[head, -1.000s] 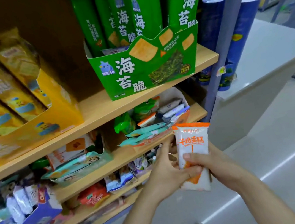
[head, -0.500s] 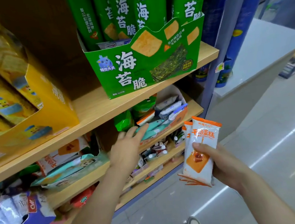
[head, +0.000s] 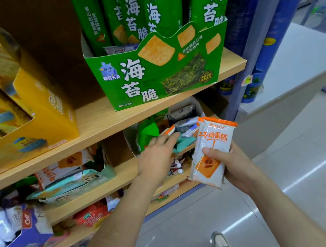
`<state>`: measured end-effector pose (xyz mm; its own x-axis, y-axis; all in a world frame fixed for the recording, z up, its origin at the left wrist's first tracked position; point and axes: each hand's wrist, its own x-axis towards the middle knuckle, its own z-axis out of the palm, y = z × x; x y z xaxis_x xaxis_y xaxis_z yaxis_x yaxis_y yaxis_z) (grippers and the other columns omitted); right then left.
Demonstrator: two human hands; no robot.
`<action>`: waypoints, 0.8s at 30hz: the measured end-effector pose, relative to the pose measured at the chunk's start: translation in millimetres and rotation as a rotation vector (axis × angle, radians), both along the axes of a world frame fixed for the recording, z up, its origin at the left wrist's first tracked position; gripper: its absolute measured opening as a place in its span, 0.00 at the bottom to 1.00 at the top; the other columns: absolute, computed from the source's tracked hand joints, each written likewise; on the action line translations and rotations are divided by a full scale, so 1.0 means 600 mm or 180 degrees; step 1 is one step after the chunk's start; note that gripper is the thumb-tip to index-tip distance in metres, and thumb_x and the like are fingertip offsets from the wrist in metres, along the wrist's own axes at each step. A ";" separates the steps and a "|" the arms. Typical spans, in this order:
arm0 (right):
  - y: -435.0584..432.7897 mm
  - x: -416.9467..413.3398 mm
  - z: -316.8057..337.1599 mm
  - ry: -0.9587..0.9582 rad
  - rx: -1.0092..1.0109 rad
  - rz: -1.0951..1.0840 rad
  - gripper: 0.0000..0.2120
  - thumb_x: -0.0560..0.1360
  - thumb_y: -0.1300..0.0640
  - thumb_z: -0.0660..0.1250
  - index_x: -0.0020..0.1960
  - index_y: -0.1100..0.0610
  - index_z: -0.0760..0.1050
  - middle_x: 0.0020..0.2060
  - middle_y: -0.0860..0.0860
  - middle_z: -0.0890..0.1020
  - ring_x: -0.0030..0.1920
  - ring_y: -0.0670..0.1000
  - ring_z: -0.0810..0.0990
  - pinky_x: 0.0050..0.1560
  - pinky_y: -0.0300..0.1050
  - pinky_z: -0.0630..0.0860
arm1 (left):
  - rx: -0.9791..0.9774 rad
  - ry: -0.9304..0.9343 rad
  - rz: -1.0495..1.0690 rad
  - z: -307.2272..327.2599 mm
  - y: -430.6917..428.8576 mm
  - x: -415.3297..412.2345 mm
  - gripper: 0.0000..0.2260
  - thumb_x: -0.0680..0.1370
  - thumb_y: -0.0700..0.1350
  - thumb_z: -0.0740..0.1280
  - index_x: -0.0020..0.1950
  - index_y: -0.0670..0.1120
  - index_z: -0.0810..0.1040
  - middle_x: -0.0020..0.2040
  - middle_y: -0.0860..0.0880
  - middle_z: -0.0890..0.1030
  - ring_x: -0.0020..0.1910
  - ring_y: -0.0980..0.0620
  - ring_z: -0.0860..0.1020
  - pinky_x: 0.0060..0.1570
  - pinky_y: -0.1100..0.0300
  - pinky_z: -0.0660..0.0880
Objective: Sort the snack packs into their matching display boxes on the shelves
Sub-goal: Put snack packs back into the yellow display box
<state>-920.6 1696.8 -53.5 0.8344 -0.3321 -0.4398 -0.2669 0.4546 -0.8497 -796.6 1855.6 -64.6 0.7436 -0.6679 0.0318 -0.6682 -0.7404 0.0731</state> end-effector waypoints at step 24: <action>-0.145 0.107 -0.032 0.0049 -0.0779 0.1231 0.32 0.70 0.64 0.76 0.68 0.50 0.67 0.56 0.54 0.83 0.51 0.54 0.84 0.48 0.51 0.82 | 0.0085 -0.0509 0.1498 0.028 0.033 0.062 0.11 0.82 0.52 0.61 0.58 0.49 0.78 0.39 0.44 0.81 0.42 0.40 0.81 0.41 0.52 0.72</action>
<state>-856.4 1609.7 -72.6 0.9115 -0.0933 -0.4006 -0.3911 0.1054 -0.9143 -759.2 1875.7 -47.6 0.9518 -0.2631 0.1577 -0.2623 -0.9646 -0.0261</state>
